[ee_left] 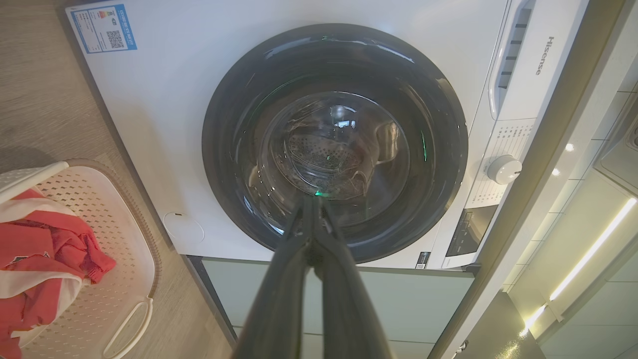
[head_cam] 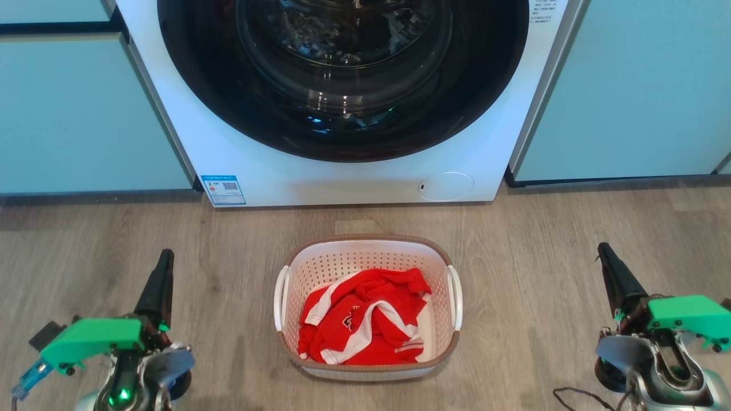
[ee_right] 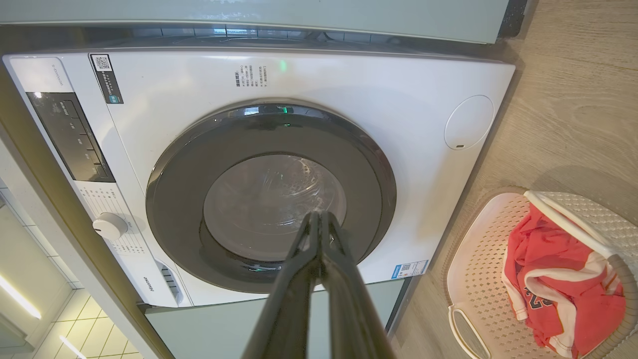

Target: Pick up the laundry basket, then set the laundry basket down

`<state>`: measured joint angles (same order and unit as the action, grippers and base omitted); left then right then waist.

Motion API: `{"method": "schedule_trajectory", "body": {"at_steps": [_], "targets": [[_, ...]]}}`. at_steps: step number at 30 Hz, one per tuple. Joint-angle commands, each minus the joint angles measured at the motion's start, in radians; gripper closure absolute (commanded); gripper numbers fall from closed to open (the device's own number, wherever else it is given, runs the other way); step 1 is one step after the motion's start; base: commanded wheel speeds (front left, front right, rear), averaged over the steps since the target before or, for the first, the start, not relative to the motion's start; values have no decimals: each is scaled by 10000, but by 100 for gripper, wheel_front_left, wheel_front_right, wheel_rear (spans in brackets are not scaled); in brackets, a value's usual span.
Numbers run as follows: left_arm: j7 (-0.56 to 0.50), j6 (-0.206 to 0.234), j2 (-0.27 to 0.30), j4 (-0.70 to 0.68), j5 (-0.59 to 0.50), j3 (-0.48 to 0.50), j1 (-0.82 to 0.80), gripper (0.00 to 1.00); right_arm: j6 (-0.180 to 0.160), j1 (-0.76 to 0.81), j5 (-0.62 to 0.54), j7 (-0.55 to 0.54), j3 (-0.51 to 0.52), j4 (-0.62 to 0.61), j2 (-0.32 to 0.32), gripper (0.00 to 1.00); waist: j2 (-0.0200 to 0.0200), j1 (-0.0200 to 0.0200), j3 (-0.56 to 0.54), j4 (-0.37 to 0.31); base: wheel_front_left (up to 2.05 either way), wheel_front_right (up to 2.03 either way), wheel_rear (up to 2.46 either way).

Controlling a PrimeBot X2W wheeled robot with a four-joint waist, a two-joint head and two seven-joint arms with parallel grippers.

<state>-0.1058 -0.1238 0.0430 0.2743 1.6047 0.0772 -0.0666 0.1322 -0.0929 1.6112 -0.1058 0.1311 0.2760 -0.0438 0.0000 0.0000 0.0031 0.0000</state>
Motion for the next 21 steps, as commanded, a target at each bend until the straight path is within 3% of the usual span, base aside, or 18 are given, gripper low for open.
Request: {"method": "schedule_trajectory", "body": {"at_steps": [1, 21], "targets": [[-72, -69, 72, -294, 43, 362, -413, 100, -15, -150, -23, -72, -176, -313, -64, 100, 0, 0, 0, 0, 0, 0, 0], [-72, -69, 72, -294, 43, 362, -413, 100, -15, -150, -23, -72, -176, -313, -64, 100, 0, 0, 0, 0, 0, 0, 0]]}}
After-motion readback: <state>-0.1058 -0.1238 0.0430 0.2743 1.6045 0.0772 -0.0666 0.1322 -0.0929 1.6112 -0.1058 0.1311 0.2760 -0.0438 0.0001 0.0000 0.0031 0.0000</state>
